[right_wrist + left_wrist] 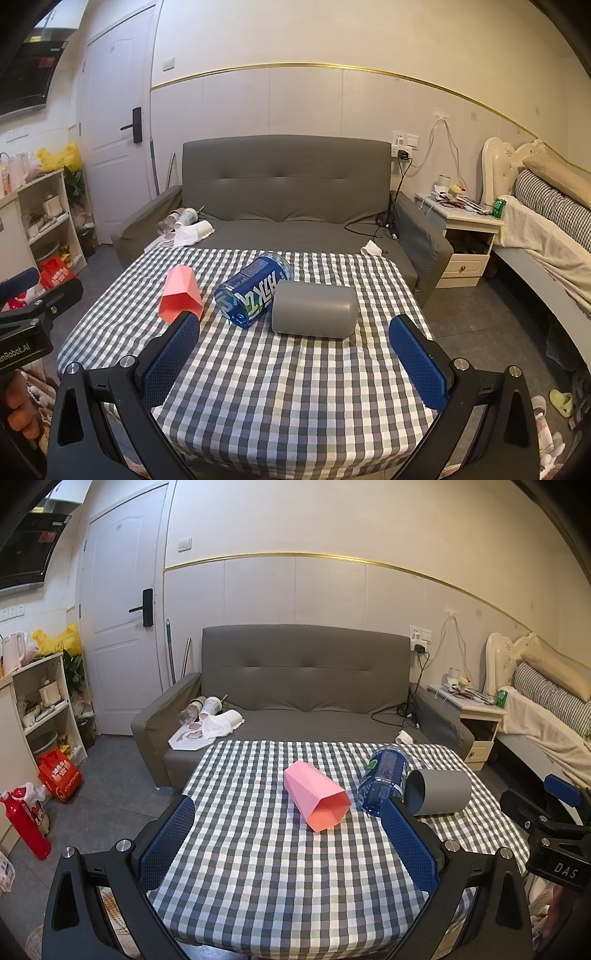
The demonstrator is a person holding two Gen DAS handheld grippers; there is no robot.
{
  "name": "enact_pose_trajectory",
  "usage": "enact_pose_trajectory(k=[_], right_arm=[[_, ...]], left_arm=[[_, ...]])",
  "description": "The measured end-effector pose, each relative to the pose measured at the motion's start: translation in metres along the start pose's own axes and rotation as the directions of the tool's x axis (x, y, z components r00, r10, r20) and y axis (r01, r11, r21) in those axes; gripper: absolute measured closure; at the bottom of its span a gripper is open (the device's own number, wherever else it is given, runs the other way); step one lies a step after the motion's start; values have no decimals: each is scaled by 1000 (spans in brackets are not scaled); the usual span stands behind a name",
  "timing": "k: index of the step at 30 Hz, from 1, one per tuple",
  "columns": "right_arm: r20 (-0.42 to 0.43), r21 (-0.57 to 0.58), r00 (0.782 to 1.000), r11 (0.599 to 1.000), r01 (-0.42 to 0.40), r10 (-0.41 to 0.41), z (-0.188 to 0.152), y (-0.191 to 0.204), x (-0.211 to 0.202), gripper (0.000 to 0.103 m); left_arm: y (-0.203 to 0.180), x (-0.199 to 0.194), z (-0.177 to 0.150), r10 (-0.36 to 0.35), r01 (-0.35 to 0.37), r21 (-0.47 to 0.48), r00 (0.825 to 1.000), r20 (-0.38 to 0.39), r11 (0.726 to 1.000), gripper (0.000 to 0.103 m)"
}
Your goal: Flip cup upside down
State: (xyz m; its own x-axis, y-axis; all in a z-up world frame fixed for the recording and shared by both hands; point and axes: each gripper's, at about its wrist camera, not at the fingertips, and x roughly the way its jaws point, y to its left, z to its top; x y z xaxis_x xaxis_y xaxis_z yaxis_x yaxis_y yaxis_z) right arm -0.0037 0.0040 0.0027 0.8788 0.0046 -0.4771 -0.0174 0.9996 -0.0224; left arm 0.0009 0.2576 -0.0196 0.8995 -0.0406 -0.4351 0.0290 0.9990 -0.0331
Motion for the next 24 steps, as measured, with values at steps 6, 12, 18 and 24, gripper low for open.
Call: enact_pose_trajectory(k=[6, 12, 18, 24], right_arm=[[-1, 0, 1000, 1000, -2, 2, 0, 0, 0, 0], [-2, 1, 1000, 1000, -3, 3, -2, 1, 2, 0], [-3, 1, 1000, 1000, -6, 6, -2, 2, 3, 0], [-3, 1, 1000, 1000, -6, 6, -2, 3, 2, 0]], left_arm=[[0, 2, -2, 1, -1, -1, 1000, 0, 1000, 0], [0, 2, -1, 1, -1, 0, 1000, 0, 1000, 0], [0, 2, -1, 2, -2, 2, 1000, 0, 1000, 0], [0, 2, -2, 3, -3, 1, 1000, 1, 1000, 0]])
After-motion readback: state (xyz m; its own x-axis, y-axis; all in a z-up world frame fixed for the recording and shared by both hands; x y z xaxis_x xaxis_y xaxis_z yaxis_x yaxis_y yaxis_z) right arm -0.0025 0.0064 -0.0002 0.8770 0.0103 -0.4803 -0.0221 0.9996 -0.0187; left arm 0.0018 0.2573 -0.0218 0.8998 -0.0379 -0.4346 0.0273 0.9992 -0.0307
